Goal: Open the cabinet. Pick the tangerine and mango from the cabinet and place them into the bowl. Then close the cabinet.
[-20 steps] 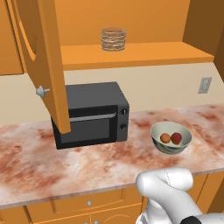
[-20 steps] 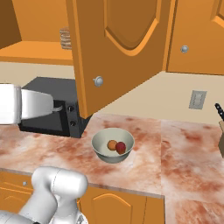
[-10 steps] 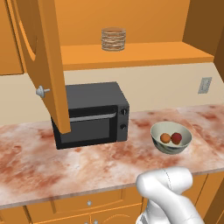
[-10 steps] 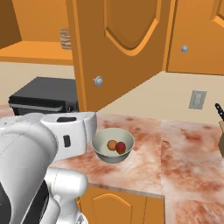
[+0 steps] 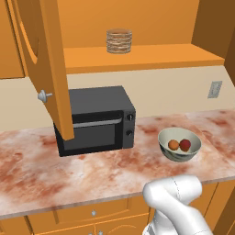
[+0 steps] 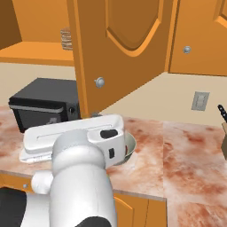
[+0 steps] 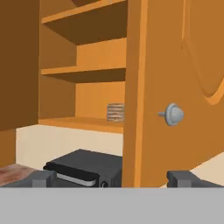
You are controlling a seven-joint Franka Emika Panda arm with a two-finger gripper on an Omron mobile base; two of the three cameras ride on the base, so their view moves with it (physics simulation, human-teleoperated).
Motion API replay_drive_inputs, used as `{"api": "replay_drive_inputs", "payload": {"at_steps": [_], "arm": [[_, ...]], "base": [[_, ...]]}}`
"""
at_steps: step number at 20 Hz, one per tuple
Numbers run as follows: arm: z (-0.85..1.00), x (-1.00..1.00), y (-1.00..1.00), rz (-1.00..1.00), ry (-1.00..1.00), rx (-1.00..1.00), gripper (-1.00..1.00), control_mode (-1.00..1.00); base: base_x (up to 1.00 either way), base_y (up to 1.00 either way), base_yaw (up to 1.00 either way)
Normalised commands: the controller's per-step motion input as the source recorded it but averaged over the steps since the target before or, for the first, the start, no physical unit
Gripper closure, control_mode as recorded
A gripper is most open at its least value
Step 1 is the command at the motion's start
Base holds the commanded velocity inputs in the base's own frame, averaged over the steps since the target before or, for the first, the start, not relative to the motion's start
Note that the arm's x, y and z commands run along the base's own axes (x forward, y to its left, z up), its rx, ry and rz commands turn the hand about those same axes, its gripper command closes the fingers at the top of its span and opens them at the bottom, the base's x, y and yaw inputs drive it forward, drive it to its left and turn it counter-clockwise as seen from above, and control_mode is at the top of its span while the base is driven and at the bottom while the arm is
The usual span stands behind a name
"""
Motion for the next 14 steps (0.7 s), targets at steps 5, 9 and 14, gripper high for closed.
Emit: {"api": "replay_drive_inputs", "payload": {"at_steps": [5,9,14], "arm": [[0.02,0.35,-0.19,0.19,-0.01,0.05,-1.0,-1.0],[0.0,0.6,-0.11,0.17,0.01,0.06,-1.0,-1.0],[0.0,0.78,0.0,0.16,0.05,0.05,-1.0,-1.0]], "base": [[0.0,0.0,0.0],[0.0,0.0,0.0],[0.0,0.0,0.0]]}}
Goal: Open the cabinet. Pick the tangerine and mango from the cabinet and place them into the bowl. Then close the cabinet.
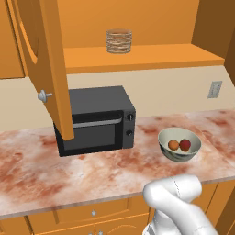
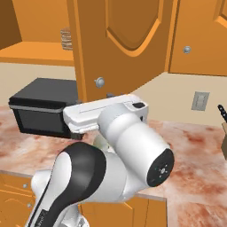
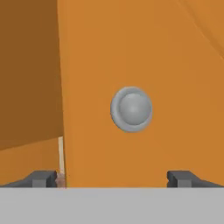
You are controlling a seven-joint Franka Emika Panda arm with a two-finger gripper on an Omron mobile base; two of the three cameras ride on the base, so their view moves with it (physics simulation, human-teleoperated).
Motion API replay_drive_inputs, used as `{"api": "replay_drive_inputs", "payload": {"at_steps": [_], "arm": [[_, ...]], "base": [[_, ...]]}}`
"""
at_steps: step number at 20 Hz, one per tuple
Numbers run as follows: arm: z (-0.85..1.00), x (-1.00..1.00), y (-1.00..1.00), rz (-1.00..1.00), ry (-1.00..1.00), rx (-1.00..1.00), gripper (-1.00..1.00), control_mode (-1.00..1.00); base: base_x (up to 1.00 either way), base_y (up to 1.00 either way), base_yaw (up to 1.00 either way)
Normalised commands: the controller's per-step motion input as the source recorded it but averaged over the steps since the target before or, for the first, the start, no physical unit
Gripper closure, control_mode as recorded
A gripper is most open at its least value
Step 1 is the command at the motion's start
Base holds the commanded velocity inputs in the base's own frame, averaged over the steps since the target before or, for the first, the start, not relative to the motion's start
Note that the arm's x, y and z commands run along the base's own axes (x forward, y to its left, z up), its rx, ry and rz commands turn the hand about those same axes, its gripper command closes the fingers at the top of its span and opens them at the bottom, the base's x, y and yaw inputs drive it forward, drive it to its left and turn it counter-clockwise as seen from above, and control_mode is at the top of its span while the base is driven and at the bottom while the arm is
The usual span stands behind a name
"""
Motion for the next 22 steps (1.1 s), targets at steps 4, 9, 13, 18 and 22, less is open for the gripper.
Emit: {"api": "replay_drive_inputs", "payload": {"at_steps": [4,9,13,18,22], "arm": [[0.0,1.0,0.04,0.14,0.11,0.04,-1.0,-1.0],[-0.03,1.0,0.32,0.1,0.13,0.02,-1.0,-1.0],[-0.06,1.0,0.67,0.01,0.08,0.0,-1.0,-1.0],[0.0,1.0,0.58,0.0,0.01,0.0,-1.0,-1.0],[0.0,1.0,0.49,-0.03,0.0,0.0,-1.0,-1.0]], "base": [[0.0,0.0,0.0],[0.0,0.0,0.0],[0.0,0.0,0.0],[0.0,0.0,0.0],[0.0,0.0,0.0]]}}
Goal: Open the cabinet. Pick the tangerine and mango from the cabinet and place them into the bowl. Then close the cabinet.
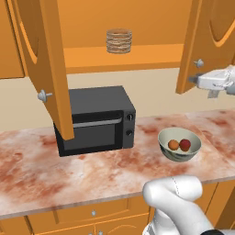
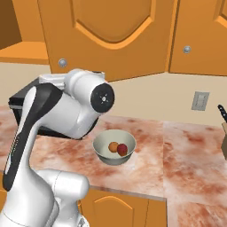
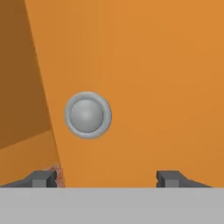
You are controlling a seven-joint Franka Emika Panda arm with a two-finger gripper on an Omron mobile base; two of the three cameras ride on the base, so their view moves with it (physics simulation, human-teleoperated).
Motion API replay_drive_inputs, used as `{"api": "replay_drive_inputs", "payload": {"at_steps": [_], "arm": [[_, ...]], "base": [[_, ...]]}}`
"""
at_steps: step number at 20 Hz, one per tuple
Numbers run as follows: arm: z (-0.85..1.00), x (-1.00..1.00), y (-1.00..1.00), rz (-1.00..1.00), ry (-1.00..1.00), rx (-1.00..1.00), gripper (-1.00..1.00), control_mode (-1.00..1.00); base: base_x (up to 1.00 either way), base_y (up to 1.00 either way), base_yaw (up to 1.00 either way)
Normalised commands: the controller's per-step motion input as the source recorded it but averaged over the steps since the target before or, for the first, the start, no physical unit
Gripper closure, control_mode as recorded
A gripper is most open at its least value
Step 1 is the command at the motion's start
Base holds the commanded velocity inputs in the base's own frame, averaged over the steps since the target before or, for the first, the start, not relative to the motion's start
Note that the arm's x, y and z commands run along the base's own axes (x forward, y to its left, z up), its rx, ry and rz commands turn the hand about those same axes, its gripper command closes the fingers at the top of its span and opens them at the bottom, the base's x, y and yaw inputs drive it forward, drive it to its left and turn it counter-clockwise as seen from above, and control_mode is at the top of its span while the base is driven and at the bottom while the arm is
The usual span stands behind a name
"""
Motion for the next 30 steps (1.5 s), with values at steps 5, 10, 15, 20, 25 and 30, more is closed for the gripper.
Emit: {"api": "replay_drive_inputs", "payload": {"at_steps": [5,10,15,20,25,30], "arm": [[0.0,1.0,0.19,-0.02,0.12,0.0,-1.0,-1.0],[-0.07,1.0,0.12,0.0,0.08,0.0,-1.0,-1.0],[-0.23,1.0,0.11,0.0,0.0,-0.01,-1.0,-1.0],[-0.36,1.0,0.1,0.0,-0.04,-0.01,-1.0,-1.0],[-0.31,0.84,0.19,-0.01,-0.05,-0.02,-1.0,-1.0],[-0.12,0.6,0.25,-0.06,-0.01,-0.02,-1.0,-1.0]], "base": [[0.0,0.0,0.0],[0.0,0.0,0.0],[0.0,0.0,0.0],[0.0,0.0,0.0],[0.0,0.0,0.0],[0.0,0.0,0.0]]}}
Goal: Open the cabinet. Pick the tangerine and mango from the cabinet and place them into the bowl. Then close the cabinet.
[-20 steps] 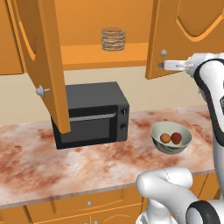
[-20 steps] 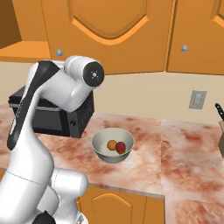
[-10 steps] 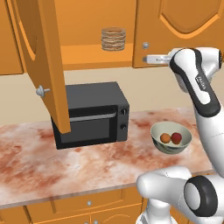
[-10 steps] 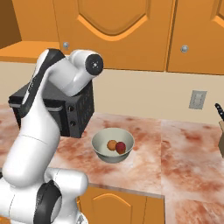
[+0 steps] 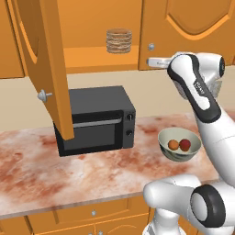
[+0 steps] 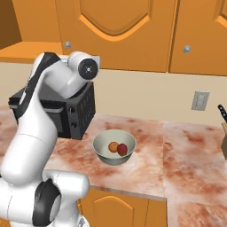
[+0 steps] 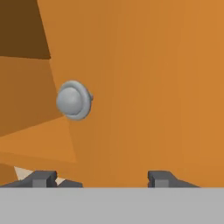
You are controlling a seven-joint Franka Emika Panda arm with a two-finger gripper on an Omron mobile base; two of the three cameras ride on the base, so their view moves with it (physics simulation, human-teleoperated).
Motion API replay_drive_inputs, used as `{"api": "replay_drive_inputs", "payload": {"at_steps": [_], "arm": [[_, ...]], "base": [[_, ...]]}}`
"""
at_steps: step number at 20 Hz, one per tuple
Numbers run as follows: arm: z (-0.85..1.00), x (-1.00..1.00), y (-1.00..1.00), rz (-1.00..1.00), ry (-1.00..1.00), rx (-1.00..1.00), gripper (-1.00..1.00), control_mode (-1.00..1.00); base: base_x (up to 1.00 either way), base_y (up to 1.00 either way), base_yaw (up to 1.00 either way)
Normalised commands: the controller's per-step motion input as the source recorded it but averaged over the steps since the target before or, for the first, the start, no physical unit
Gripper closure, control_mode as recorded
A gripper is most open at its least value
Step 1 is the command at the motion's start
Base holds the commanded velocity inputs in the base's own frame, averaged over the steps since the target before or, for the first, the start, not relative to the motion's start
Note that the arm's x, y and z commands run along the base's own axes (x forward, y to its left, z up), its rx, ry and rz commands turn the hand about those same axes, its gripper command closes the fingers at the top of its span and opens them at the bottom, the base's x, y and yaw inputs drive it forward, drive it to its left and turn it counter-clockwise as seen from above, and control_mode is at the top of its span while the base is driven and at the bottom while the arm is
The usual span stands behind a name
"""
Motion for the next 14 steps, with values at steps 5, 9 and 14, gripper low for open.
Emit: {"api": "replay_drive_inputs", "payload": {"at_steps": [5,9,14], "arm": [[0.22,-0.47,0.05,-0.08,0.04,0.0,-1.0,-1.0],[0.23,-1.0,-0.02,-0.08,0.03,0.0,-1.0,-1.0],[0.0,-1.0,0.0,-0.06,0.04,0.0,-1.0,-1.0]], "base": [[0.0,0.0,0.0],[0.0,0.0,0.0],[0.0,0.0,0.0]]}}
